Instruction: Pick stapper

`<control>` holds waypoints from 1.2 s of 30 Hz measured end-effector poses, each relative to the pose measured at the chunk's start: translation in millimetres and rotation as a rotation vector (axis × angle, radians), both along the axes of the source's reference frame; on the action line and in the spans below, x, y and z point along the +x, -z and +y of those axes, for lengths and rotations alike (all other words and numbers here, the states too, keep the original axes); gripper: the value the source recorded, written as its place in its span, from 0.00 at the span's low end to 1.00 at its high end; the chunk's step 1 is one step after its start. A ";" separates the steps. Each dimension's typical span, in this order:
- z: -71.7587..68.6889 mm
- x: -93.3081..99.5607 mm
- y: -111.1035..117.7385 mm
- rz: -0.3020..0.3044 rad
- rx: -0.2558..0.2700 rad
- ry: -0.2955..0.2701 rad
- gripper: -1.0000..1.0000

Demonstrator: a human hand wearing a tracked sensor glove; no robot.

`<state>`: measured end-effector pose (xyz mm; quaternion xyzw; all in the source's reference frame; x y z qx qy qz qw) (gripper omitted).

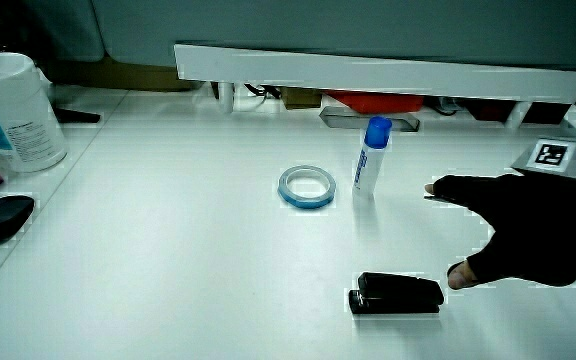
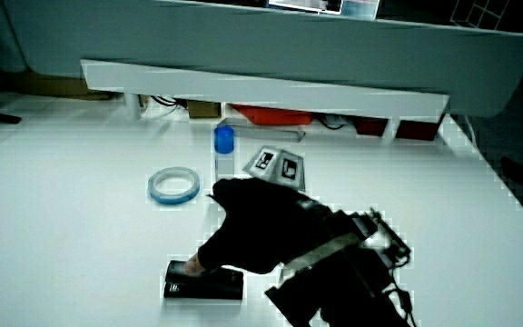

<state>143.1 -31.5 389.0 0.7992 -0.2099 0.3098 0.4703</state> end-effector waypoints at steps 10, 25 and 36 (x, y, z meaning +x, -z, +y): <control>0.4 -25.6 -54.4 0.011 -0.043 0.054 0.50; 5.1 -50.9 -98.5 0.099 0.031 0.104 0.50; 3.0 -52.0 -92.0 0.039 0.113 0.060 0.67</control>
